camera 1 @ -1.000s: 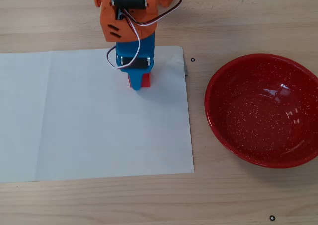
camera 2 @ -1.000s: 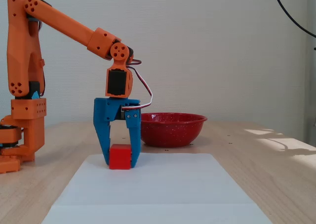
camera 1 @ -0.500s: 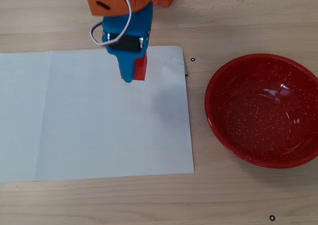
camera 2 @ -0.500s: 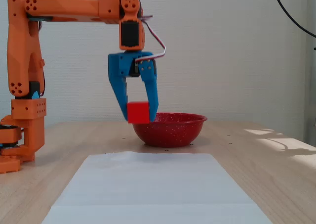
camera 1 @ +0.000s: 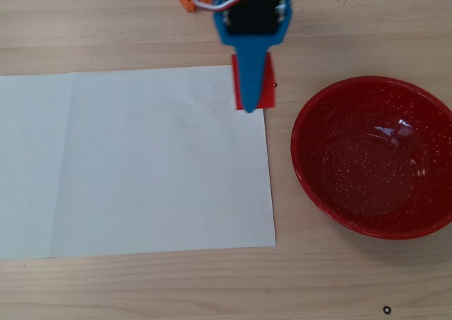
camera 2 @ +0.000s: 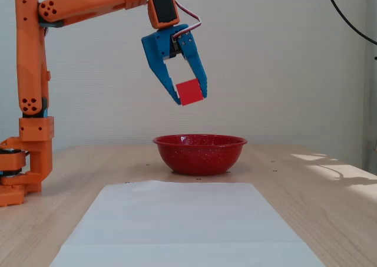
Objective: Grasp the red cube and put it in the red bowl
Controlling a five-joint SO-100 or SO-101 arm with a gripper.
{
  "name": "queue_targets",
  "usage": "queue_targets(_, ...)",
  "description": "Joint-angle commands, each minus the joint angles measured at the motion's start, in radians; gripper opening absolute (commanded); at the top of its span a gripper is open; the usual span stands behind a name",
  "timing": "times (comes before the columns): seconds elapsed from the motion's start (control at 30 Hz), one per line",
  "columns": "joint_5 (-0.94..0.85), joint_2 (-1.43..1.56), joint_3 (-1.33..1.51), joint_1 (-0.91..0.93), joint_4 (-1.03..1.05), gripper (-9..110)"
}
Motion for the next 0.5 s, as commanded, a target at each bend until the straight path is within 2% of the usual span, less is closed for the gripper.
queue_targets(0.0, -0.037, 0.063, -0.144, 0.077, -0.052, 0)
queue_targets(0.27, -0.060, -0.008, -0.175, 0.267, -0.170, 0)
queue_targets(0.47, -0.051, -0.052, -0.058, 0.333, -0.324, 2)
